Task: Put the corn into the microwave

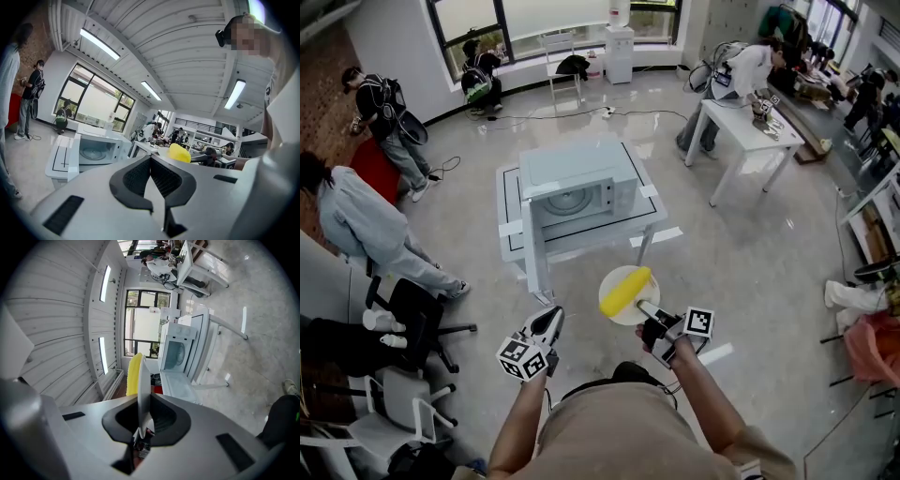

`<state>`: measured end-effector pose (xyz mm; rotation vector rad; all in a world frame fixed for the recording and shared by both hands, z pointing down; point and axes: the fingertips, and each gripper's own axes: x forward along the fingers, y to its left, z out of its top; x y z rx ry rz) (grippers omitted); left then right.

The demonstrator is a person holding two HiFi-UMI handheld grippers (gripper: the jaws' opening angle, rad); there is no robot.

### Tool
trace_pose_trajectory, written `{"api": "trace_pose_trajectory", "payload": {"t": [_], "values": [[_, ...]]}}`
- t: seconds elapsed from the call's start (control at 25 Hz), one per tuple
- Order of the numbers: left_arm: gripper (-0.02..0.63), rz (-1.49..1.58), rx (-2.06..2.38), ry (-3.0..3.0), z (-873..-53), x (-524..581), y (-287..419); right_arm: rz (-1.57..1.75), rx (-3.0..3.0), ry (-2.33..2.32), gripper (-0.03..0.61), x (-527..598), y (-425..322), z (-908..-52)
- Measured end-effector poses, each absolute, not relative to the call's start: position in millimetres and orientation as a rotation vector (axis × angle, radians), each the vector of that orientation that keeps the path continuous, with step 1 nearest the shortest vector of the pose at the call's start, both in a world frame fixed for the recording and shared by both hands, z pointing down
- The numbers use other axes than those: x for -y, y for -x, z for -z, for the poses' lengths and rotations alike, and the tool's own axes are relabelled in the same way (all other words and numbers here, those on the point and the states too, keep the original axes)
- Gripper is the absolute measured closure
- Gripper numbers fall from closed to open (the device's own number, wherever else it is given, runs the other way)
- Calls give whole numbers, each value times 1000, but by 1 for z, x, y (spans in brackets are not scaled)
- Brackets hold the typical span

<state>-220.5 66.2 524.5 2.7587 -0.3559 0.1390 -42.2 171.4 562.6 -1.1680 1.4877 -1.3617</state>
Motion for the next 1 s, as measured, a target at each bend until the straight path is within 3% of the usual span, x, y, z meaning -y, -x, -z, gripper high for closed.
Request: {"api": "trace_pose_trajectory", "payload": {"t": [0.64,1.0], "values": [[612,-137,410,-2726,-509,-99,102,1484,-1563,1140,551,-202,-45,-538],[612,-129,546,-2702,-515,-100,100,1561,-1553,1119,551,-193,-71,-564]]}}
